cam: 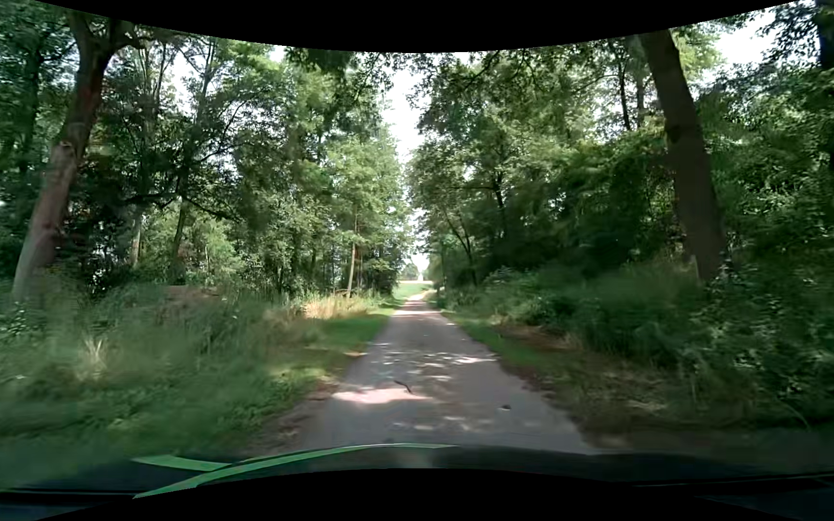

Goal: Follow the waypoints while adhering to traffic rules and regulations

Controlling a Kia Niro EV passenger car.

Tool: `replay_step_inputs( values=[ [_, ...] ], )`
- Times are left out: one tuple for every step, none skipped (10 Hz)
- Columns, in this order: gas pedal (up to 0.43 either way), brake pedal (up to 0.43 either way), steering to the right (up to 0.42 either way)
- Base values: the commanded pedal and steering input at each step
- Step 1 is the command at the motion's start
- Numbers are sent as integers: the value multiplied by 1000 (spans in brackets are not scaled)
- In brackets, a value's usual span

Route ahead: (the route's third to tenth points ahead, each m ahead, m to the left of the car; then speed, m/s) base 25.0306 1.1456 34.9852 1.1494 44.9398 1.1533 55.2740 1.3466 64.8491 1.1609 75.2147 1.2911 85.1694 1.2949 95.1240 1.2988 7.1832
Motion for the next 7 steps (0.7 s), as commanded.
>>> replay_step_inputs(
  values=[
    [157,0,6],
    [157,0,6],
    [157,0,5],
    [157,0,4],
    [157,0,5],
    [157,0,4],
    [157,0,4]
  ],
)
